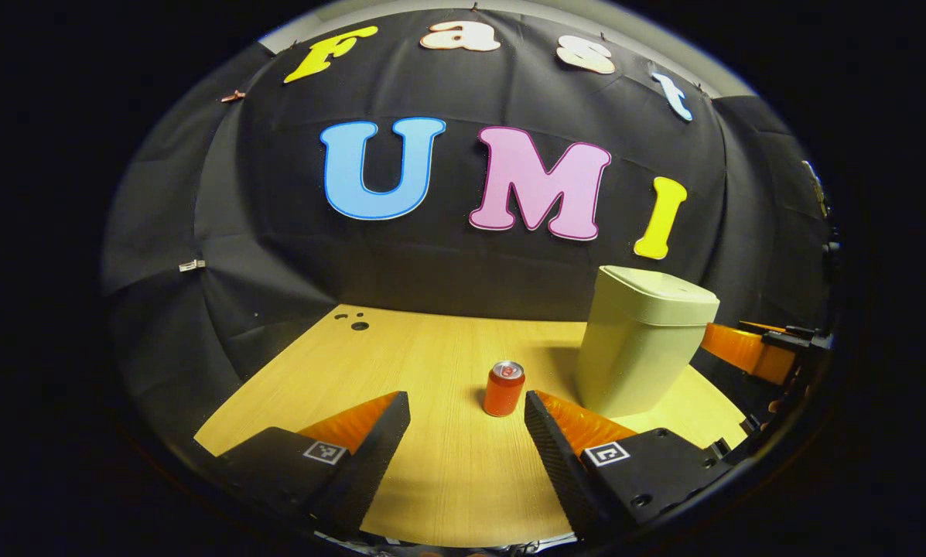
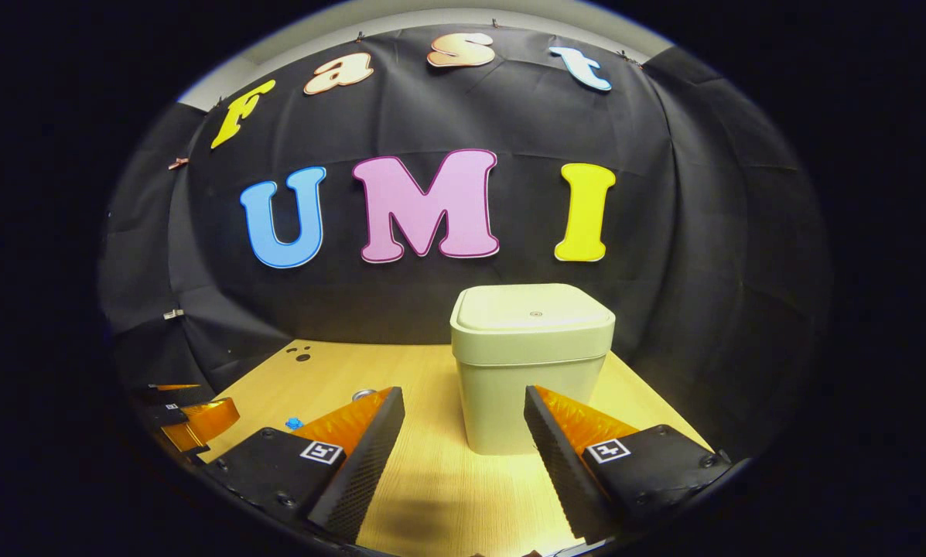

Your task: Press the lid of the desktop garbage bin to open it, pick up the crumpled paper on the desktop and throw it into the bin, then pick up the pop can on the desktop and drop it into the bin, and finally close the garbage bin lid.

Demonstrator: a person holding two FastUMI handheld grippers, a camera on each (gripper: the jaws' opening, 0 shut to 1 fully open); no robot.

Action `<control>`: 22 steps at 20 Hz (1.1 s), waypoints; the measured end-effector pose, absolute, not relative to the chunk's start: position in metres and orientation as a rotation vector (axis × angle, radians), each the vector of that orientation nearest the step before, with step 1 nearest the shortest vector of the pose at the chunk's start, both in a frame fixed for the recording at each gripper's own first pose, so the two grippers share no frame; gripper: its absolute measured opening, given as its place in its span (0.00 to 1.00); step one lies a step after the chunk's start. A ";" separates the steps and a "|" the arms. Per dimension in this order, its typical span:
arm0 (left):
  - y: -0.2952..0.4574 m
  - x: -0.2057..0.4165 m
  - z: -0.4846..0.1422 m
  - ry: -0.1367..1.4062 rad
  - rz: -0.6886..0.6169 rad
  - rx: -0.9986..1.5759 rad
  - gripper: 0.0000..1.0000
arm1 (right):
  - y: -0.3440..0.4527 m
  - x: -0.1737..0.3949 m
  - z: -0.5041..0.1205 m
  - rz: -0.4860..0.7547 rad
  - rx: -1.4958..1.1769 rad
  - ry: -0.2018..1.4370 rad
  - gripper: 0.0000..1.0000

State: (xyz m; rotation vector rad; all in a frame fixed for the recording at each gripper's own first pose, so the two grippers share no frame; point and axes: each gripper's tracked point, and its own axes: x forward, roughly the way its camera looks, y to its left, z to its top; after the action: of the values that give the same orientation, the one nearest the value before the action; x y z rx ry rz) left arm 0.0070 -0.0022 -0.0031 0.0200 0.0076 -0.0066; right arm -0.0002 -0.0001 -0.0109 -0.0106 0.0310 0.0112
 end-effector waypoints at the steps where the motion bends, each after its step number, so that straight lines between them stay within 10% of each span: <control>1: -0.002 0.007 -0.003 0.010 -0.005 0.019 0.96 | 0.000 0.000 -0.011 0.010 -0.017 0.028 0.98; 22: 0.004 0.007 -0.005 0.000 0.012 0.029 0.98 | -0.004 0.002 -0.011 0.007 -0.024 0.043 0.98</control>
State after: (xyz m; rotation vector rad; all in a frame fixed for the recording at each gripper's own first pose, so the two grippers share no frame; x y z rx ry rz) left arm 0.0070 0.0036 -0.0054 0.0288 0.0005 0.0115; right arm 0.0023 -0.0044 -0.0115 -0.0242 0.0433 0.0067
